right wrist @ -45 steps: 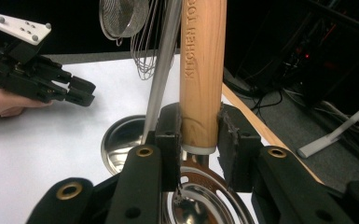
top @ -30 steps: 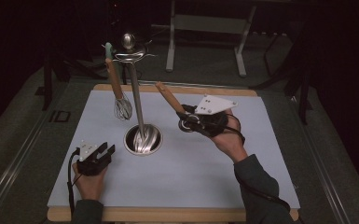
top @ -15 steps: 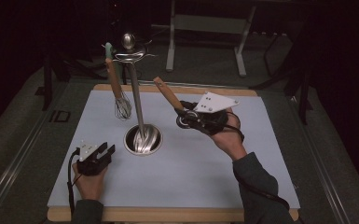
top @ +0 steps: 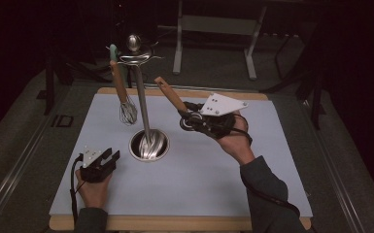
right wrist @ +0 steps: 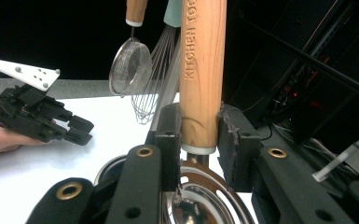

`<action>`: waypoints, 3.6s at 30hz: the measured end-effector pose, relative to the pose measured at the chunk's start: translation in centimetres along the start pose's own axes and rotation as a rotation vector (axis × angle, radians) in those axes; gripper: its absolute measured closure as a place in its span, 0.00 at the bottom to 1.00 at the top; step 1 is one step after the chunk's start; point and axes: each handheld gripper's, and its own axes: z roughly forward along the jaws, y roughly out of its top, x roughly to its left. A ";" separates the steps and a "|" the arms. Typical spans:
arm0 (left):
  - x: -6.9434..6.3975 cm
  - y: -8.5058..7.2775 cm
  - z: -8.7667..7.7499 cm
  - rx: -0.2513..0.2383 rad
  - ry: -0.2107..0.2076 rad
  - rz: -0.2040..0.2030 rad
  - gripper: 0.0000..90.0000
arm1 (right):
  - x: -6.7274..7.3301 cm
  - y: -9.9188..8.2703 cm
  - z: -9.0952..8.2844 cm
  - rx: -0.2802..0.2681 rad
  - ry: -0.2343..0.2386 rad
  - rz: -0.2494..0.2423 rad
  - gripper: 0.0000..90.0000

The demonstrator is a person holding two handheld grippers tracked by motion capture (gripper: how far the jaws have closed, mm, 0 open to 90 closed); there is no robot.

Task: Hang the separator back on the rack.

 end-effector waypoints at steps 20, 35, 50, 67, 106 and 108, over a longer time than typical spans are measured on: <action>0.0 0.0 0.0 -0.001 0.000 0.001 0.71 | 0.4 1.5 0.0 -0.039 0.002 -0.021 0.79; 0.0 0.0 0.0 0.001 -0.001 0.002 0.71 | 0.3 3.0 -0.2 -0.051 0.000 -0.046 0.79; 0.0 0.0 0.0 0.000 0.000 0.003 0.71 | 0.8 3.8 0.3 -0.058 0.007 -0.057 0.79; 0.0 0.0 0.0 0.001 0.000 0.003 0.71 | 0.8 4.5 1.8 -0.029 0.014 -0.070 0.79; 0.1 0.0 0.0 0.002 -0.001 -0.011 0.69 | 1.7 4.3 4.8 0.016 0.018 -0.031 0.72; 0.1 0.0 0.0 0.002 0.000 -0.011 0.69 | 1.8 4.4 4.7 0.015 0.020 -0.033 0.72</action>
